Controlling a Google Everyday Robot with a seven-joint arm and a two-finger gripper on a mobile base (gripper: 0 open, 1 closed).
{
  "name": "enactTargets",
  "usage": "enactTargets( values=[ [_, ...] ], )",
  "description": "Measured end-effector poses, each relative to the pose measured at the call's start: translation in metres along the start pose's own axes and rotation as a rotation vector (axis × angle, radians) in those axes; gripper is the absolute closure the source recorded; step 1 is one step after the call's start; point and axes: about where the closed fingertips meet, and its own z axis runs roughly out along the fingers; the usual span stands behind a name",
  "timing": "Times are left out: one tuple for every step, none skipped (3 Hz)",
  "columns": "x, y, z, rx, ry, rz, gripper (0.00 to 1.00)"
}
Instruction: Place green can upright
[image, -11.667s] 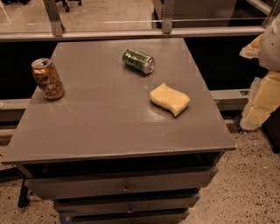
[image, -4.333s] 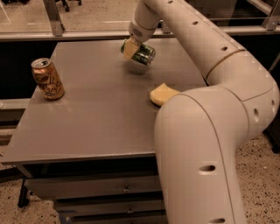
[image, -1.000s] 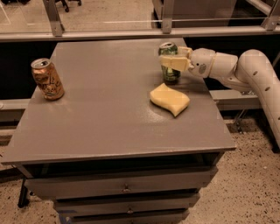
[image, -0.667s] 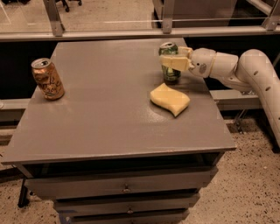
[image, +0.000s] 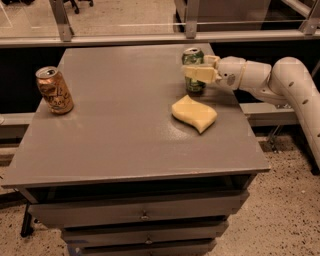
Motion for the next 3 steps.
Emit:
enactTargets(
  values=[
    [0.005,-0.003,-0.022,0.019,-0.001,-0.016,0.00],
    [0.007,-0.005,-0.040,0.037,0.009,-0.032,0.00],
    [0.004,-0.007,-0.060,0.057,0.042,-0.060,0.00]
  ],
)
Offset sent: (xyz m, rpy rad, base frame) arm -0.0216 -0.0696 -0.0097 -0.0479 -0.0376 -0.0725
